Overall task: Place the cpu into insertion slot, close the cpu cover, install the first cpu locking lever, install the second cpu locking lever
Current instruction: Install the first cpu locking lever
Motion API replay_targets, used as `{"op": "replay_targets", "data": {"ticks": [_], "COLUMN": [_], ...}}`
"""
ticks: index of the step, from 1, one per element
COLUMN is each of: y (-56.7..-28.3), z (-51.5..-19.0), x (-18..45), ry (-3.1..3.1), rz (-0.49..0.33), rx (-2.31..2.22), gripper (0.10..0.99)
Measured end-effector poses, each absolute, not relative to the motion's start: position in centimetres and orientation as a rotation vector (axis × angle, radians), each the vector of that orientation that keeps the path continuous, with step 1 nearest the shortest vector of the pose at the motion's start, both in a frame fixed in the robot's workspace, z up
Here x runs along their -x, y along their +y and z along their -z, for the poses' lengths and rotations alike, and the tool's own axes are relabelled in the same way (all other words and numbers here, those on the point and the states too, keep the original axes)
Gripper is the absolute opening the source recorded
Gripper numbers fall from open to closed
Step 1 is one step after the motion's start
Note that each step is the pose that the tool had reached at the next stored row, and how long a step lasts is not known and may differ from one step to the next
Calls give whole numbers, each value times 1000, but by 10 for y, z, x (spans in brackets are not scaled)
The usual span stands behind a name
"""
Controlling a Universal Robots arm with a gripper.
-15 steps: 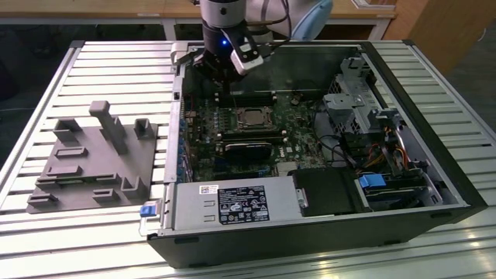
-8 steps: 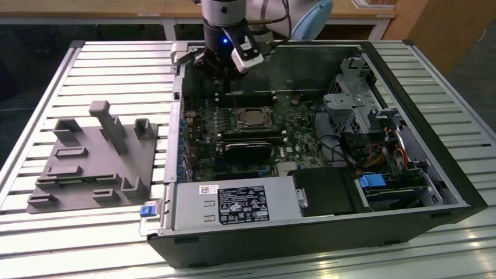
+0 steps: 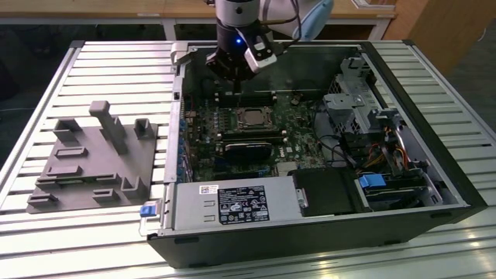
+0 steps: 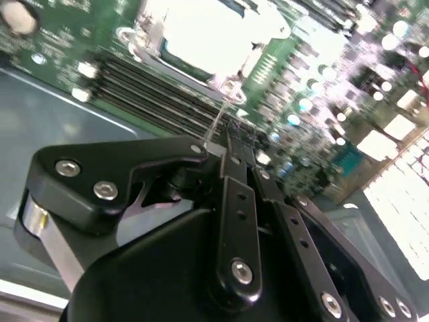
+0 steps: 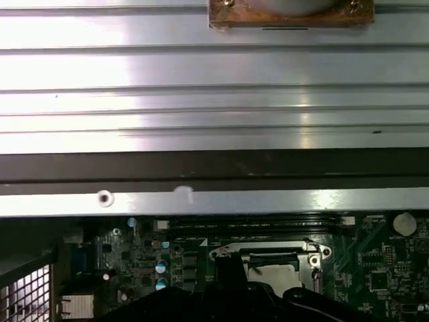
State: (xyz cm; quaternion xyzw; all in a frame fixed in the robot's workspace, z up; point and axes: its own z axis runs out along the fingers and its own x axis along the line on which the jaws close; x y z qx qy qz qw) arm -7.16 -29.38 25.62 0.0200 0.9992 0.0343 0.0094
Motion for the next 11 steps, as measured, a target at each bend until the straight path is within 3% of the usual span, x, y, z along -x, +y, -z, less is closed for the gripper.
{"op": "replay_targets", "data": {"ticks": [11], "y": [-294], "z": [-250], "x": [56], "ry": [3119], "rz": [-145], "rx": [-32], "gripper": [106]}}
